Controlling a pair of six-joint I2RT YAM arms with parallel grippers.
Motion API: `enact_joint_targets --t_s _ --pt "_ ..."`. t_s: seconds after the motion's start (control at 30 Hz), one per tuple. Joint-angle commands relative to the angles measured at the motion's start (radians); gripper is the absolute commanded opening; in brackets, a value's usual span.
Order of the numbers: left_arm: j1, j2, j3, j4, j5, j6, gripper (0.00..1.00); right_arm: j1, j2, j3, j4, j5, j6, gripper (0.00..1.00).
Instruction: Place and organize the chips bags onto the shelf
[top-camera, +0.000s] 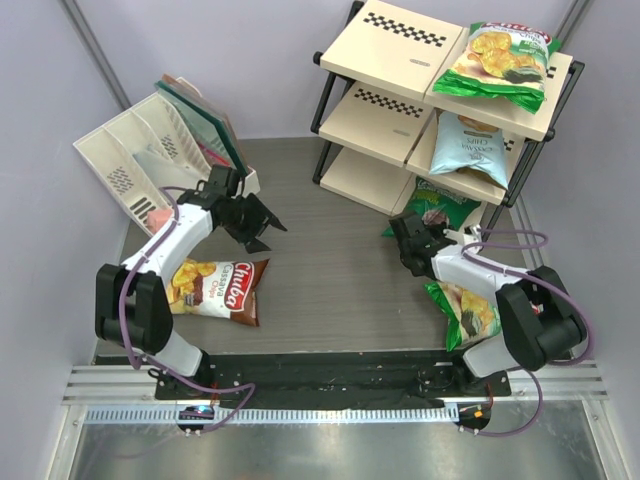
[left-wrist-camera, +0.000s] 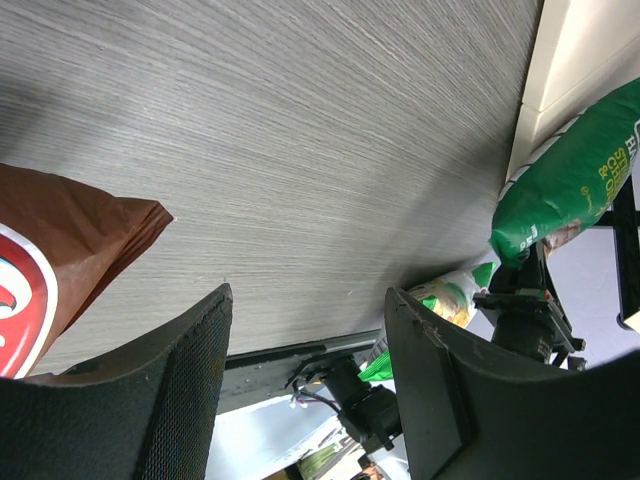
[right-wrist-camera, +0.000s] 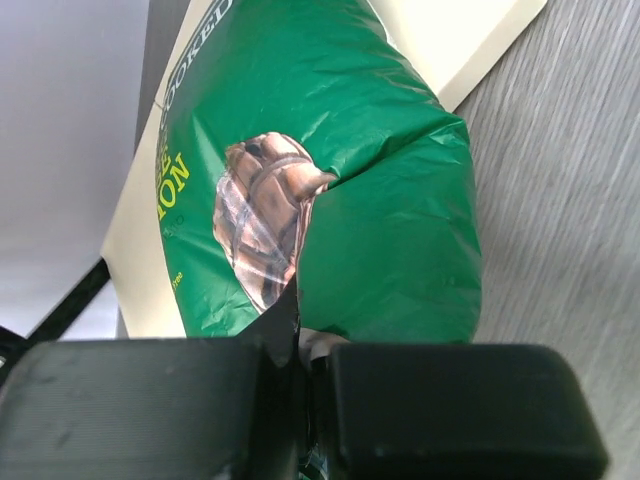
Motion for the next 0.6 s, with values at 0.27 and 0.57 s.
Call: enact_joint_targets --t_s 0.27,0.57 --pt "-0.002 -0.054 -0.011 -0.011 0.004 0.015 0.62 -0.070 0.082 0.028 0.035 0.002 0.140 0.01" --pt "-0.003 -0.060 -0.023 -0.004 0.003 0.015 0.62 -0.160 0.119 0.011 0.185 -0.091 0.085 0.01"
